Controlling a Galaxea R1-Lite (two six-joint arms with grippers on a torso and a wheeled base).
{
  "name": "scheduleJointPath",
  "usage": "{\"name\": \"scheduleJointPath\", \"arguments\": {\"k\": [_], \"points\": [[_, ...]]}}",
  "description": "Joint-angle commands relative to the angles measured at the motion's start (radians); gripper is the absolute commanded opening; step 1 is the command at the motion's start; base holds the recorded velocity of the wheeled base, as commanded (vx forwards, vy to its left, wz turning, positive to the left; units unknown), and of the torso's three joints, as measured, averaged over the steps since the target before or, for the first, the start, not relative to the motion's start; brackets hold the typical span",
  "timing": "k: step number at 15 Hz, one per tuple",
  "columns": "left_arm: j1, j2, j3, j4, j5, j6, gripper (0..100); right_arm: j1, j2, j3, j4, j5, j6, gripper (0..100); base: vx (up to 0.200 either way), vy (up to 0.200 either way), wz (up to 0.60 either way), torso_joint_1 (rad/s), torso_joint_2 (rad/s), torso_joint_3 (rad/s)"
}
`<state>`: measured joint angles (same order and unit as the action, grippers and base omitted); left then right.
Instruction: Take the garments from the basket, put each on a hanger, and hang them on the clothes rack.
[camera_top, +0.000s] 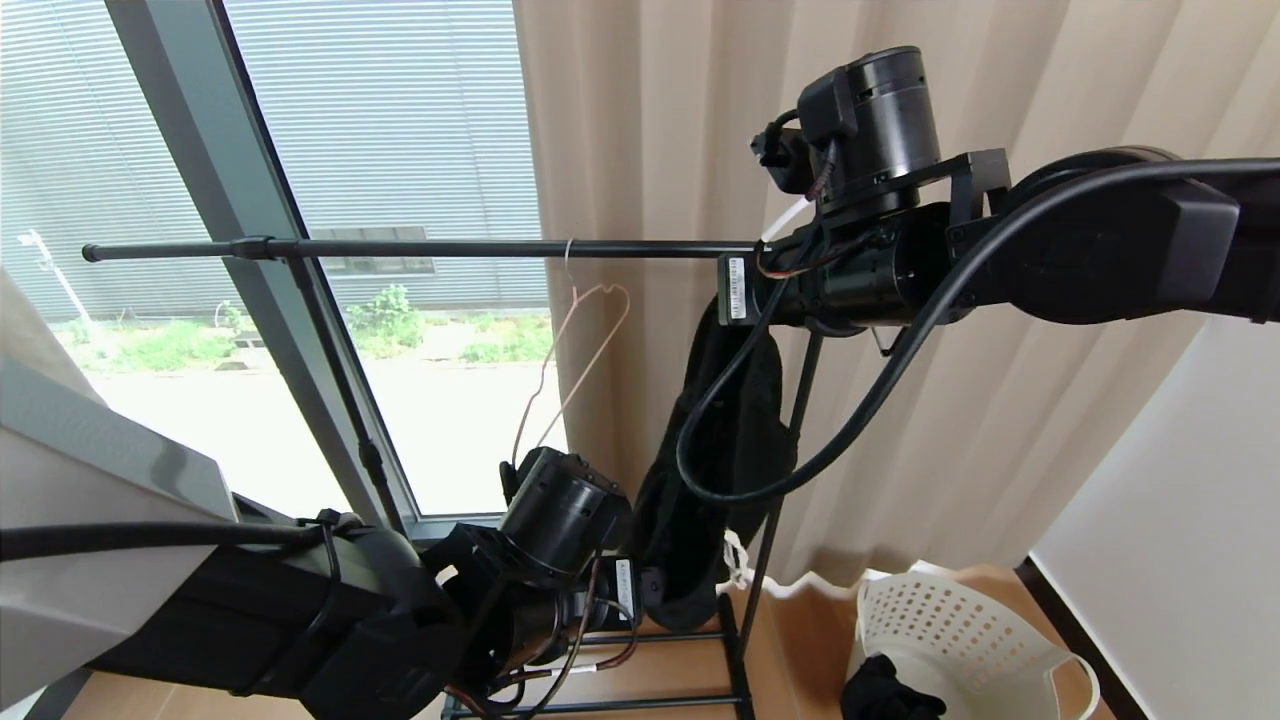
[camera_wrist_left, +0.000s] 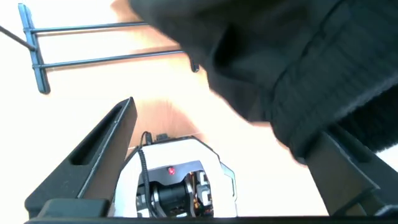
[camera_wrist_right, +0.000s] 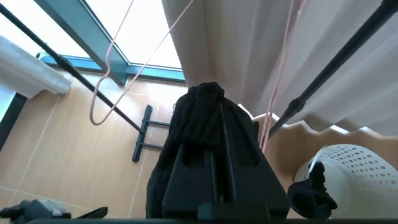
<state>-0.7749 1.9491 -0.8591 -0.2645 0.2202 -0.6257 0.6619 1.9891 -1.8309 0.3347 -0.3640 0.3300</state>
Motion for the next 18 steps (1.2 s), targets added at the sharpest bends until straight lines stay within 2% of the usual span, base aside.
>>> {"name": "scheduleJointPath", "arguments": {"k": [1, 3, 4, 6, 8, 10, 13, 14, 18], "points": [[0.002, 0.01, 0.011, -0.027, 0.001, 0.0, 0, -0.038, -0.012, 0.019, 0.0, 0.0, 0.003, 0, 0.0, 0.0, 0.0, 0.0, 0.0, 0.0], [0.009, 0.01, 0.005, -0.041, 0.001, 0.009, 0, -0.044, -0.032, 0.051, 0.0, 0.002, 0.004, 0, 0.0, 0.0, 0.0, 0.0, 0.0, 0.0], [0.028, 0.005, -0.02, -0.047, 0.002, 0.038, 0, -0.045, -0.053, 0.105, -0.006, 0.004, 0.009, 0, 0.0, 0.0, 0.0, 0.0, 0.0, 0.0], [0.04, -0.019, -0.081, -0.035, 0.01, 0.051, 0, -0.065, -0.067, 0.166, -0.013, 0.005, 0.009, 0, 0.0, 0.0, 0.0, 0.0, 0.0, 0.0], [0.049, -0.05, -0.159, 0.047, 0.031, 0.063, 0, -0.084, -0.078, 0.219, -0.013, 0.008, 0.003, 0, 0.0, 0.0, 0.0, 0.0, 0.0, 0.0], [0.075, -0.065, -0.302, 0.22, 0.041, 0.064, 0, -0.088, -0.092, 0.282, -0.034, 0.027, -0.002, 0, 0.0, 0.0, 0.0, 0.0, 0.0, 0.0], [0.095, -0.073, -0.442, 0.363, 0.039, 0.064, 0, -0.09, -0.105, 0.377, -0.105, 0.034, -0.06, 0, 0.0, 0.0, 0.0, 0.0, 0.0, 0.0], [0.112, -0.073, -0.492, 0.422, 0.039, 0.064, 0, -0.107, -0.141, 0.44, -0.138, 0.039, -0.103, 0, 0.0, 0.0, 0.0, 0.0, 0.0, 0.0], [0.141, -0.073, -0.548, 0.465, 0.041, 0.063, 0, -0.202, -0.242, 0.617, -0.24, 0.137, -0.252, 0, 0.0, 0.0, 0.0, 0.0, 0.0, 0.0]]}}
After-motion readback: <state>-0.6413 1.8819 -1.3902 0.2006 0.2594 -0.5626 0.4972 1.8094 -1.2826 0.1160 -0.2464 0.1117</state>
